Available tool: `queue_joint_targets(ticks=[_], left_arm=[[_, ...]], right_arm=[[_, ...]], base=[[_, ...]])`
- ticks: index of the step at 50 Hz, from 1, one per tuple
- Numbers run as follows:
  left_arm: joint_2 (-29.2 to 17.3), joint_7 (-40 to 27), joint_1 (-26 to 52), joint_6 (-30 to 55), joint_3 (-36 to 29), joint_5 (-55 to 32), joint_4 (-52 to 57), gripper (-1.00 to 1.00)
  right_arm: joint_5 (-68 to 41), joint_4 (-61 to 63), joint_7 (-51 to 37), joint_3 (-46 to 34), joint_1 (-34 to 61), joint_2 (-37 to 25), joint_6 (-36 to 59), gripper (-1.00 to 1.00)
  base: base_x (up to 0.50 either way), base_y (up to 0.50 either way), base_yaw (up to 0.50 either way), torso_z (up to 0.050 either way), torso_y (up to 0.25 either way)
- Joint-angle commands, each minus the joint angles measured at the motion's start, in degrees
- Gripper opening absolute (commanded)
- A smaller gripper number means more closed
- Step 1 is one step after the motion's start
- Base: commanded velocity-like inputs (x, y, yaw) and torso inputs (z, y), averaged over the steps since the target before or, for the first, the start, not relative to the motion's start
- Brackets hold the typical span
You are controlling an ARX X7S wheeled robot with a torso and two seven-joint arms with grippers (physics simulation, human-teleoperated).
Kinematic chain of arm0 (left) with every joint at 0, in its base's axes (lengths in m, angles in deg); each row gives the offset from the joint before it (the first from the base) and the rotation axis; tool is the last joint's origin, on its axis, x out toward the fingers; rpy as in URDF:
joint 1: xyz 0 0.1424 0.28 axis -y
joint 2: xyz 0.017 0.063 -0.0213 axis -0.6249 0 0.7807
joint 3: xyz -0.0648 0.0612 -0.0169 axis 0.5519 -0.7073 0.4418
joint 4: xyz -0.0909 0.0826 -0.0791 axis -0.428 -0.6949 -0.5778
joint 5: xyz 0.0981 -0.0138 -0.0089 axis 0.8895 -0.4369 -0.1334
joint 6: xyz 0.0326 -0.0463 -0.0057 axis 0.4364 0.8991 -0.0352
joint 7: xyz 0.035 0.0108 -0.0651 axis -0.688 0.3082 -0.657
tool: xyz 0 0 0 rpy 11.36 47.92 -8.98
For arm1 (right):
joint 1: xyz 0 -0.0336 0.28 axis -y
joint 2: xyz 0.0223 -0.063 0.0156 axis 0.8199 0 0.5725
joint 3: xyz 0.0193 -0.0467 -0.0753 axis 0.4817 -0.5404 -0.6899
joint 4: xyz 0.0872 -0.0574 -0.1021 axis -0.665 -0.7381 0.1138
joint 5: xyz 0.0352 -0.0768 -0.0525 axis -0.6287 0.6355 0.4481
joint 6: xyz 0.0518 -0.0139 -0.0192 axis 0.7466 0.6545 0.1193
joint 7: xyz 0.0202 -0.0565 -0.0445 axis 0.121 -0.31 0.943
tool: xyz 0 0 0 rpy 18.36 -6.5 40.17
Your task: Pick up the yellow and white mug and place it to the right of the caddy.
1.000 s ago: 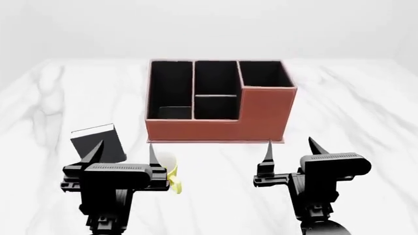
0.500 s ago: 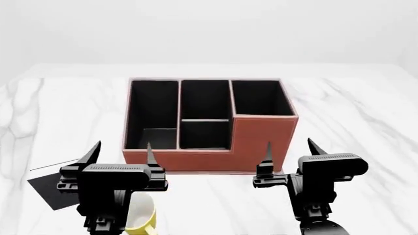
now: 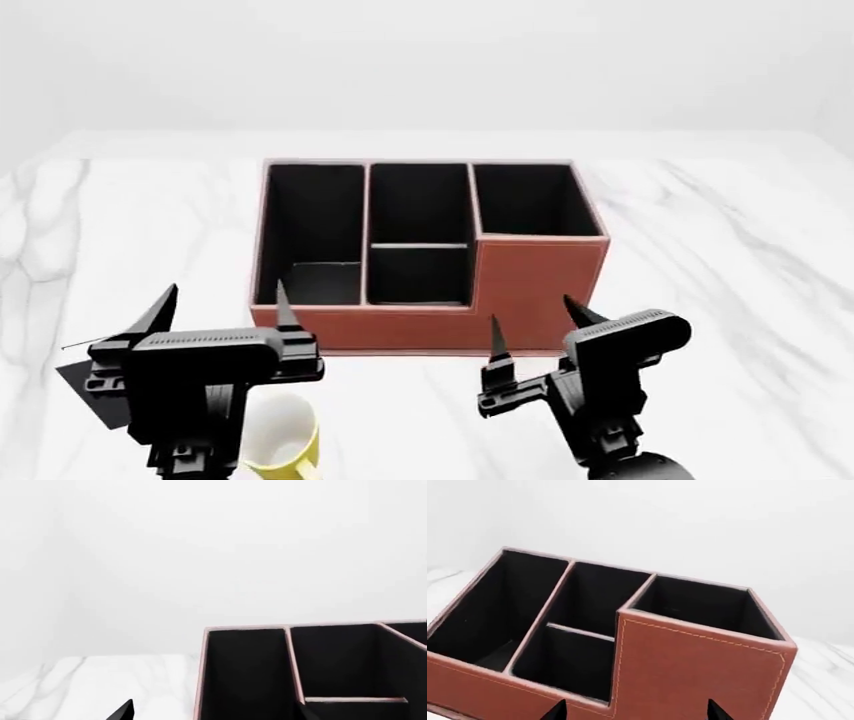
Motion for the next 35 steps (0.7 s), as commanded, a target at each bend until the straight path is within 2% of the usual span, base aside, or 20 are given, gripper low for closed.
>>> queue_joint_targets(ticks=[1,12,35], left_arm=[[-0.1,-1.3,0.0,0.6,0.9,-0.5,1.3,1.0],[-0.3,-2.7,0.6,1.1,1.1,-0.5,0.4,1.0],[-0.9,-3.6,0.4,0.4,1.0,-1.6,-0.2,1.0]], right_arm=[[-3.1,1.0,5.2,-5.0,0.5,-1.0,4.1,1.0],[-2.7,3.3,5.5,-9.9,-0.8,-0.5,5.8,1.0],[1.1,2.2,3.1,-18.9,-5.2,1.3,3.0,1.0]], base=[[0.0,0.0,0.0,0.0,0.0],[0.0,0.0,0.0,0.0,0.0],[0.0,0.0,0.0,0.0,0.0]])
